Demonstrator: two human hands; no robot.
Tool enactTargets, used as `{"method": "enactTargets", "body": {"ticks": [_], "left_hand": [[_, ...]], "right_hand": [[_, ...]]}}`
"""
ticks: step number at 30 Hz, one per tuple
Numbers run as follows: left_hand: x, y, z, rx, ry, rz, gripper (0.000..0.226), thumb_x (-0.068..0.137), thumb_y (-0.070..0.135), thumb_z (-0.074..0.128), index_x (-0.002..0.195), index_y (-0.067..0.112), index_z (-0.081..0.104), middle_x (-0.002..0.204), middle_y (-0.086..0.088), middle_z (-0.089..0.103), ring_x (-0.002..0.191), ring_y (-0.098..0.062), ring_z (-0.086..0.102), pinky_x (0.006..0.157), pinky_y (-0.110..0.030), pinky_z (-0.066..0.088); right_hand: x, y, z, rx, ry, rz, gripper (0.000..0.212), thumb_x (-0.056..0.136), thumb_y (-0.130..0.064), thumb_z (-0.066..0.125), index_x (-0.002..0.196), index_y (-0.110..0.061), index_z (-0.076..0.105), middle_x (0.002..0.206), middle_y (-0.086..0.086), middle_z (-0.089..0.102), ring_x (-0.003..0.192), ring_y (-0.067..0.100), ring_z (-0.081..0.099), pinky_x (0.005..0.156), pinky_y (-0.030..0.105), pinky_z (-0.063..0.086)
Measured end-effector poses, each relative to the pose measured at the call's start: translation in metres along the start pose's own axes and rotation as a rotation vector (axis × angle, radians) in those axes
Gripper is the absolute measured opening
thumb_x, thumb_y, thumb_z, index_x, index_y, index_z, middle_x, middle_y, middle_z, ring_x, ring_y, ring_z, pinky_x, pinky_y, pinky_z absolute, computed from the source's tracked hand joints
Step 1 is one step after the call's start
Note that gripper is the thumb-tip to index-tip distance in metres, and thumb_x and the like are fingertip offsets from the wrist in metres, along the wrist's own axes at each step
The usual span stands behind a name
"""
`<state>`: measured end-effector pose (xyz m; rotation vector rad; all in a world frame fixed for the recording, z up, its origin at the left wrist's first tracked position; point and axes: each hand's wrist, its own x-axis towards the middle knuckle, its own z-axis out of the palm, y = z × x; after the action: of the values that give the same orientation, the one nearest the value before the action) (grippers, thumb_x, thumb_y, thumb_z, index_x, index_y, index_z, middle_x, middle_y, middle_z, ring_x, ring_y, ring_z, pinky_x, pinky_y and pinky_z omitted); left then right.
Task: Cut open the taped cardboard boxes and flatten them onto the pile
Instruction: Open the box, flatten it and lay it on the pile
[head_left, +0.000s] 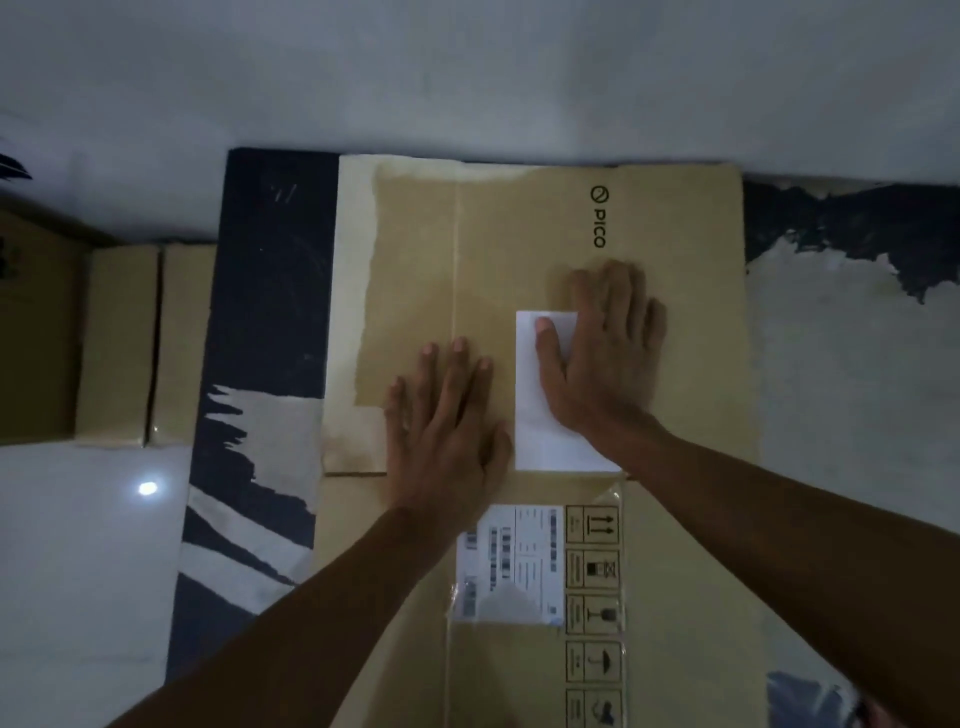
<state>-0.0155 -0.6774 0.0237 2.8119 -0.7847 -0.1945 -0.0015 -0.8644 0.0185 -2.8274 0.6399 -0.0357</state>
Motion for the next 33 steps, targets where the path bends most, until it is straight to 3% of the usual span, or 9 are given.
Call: {"method": "enactTargets", "body": {"ticks": [2, 5, 8, 11, 19, 21, 24, 29, 33], "left_hand": [[0.015, -0.003, -0.005, -0.009, 0.152, 0.05, 0.043, 0.09, 0.035, 0.057, 0.125, 0.01, 0.065, 0.14, -0.014, 0.055, 0.131, -0.037, 0.045, 0.1, -0.052, 0.036], [0.062, -0.003, -0.017, -0.094, 0.297, 0.035, 0.011, 0.084, 0.018, 0.066, 0.086, 0.007, 0.066, 0.101, -0.011, 0.064, 0.098, -0.033, 0.058, 0.082, -0.042, 0.038], [0.121, -0.006, -0.018, -0.135, 0.258, -0.021, 0.041, 0.088, 0.022, 0.052, 0.123, 0.003, 0.061, 0.136, -0.019, 0.056, 0.127, -0.037, 0.05, 0.102, -0.045, 0.035], [0.155, -0.005, -0.015, -0.137, 0.045, -0.07, 0.07, 0.092, 0.04, 0.026, 0.155, 0.009, 0.025, 0.163, -0.015, 0.02, 0.15, -0.037, 0.018, 0.119, -0.056, 0.013], [0.121, -0.003, 0.003, -0.059, 0.016, -0.048, 0.065, 0.099, 0.045, 0.023, 0.158, 0.017, 0.015, 0.167, -0.008, 0.006, 0.153, -0.029, 0.002, 0.123, -0.051, 0.0], [0.115, -0.001, 0.003, -0.066, 0.019, -0.056, 0.064, 0.1, 0.043, 0.027, 0.158, 0.017, 0.017, 0.167, -0.008, 0.005, 0.153, -0.028, 0.001, 0.123, -0.051, 0.0], [0.107, -0.001, 0.005, -0.044, 0.015, -0.06, 0.063, 0.103, 0.042, 0.031, 0.159, 0.017, 0.017, 0.167, -0.007, 0.004, 0.154, -0.027, 0.0, 0.123, -0.049, -0.001], [0.091, 0.004, -0.001, -0.076, 0.005, -0.09, 0.061, 0.1, 0.042, 0.026, 0.157, 0.02, 0.023, 0.166, -0.005, 0.008, 0.154, -0.025, 0.001, 0.123, -0.048, 0.001], [0.102, -0.001, -0.011, -0.08, 0.027, -0.086, 0.054, 0.094, 0.036, 0.036, 0.141, 0.015, 0.051, 0.155, -0.011, 0.04, 0.142, -0.034, 0.036, 0.108, -0.05, 0.028]], "right_hand": [[0.002, 0.001, -0.001, 0.007, -0.026, -0.003, 0.067, 0.097, -0.051, 0.032, 0.156, -0.021, 0.024, 0.164, 0.014, 0.014, 0.152, 0.034, 0.006, 0.121, 0.053, 0.005], [0.005, 0.001, 0.0, -0.023, -0.067, -0.03, 0.07, 0.098, -0.056, 0.024, 0.159, -0.026, 0.009, 0.166, 0.008, 0.0, 0.152, 0.032, -0.006, 0.12, 0.056, 0.001], [0.004, 0.001, 0.001, -0.035, -0.07, -0.031, 0.07, 0.097, -0.058, 0.02, 0.159, -0.027, 0.007, 0.166, 0.008, -0.002, 0.152, 0.032, -0.007, 0.12, 0.056, 0.002], [0.005, 0.001, -0.001, -0.026, -0.05, -0.022, 0.069, 0.098, -0.057, 0.019, 0.159, -0.026, 0.011, 0.166, 0.009, 0.001, 0.152, 0.032, -0.004, 0.121, 0.055, 0.004], [-0.026, 0.001, -0.011, -0.059, -0.092, -0.01, 0.066, 0.097, -0.056, 0.026, 0.155, -0.026, 0.025, 0.164, 0.012, 0.015, 0.15, 0.036, 0.011, 0.117, 0.056, 0.015], [-0.014, -0.004, -0.024, -0.073, -0.06, 0.007, 0.051, 0.094, -0.052, 0.035, 0.132, -0.022, 0.05, 0.143, 0.015, 0.042, 0.131, 0.039, 0.037, 0.101, 0.051, 0.031], [0.041, -0.018, -0.03, 0.001, 0.036, 0.023, 0.033, 0.091, -0.044, 0.04, 0.104, -0.017, 0.054, 0.116, 0.015, 0.049, 0.108, 0.034, 0.045, 0.087, 0.044, 0.033], [0.126, -0.026, -0.009, 0.008, -0.027, -0.223, 0.044, 0.096, -0.044, 0.035, 0.132, -0.021, 0.049, 0.139, 0.012, 0.041, 0.133, 0.032, 0.033, 0.107, 0.05, 0.026], [0.128, -0.022, 0.003, -0.07, -0.012, -0.226, 0.05, 0.097, -0.045, 0.029, 0.14, -0.022, 0.042, 0.146, 0.013, 0.035, 0.137, 0.033, 0.029, 0.115, 0.054, 0.02]]}}
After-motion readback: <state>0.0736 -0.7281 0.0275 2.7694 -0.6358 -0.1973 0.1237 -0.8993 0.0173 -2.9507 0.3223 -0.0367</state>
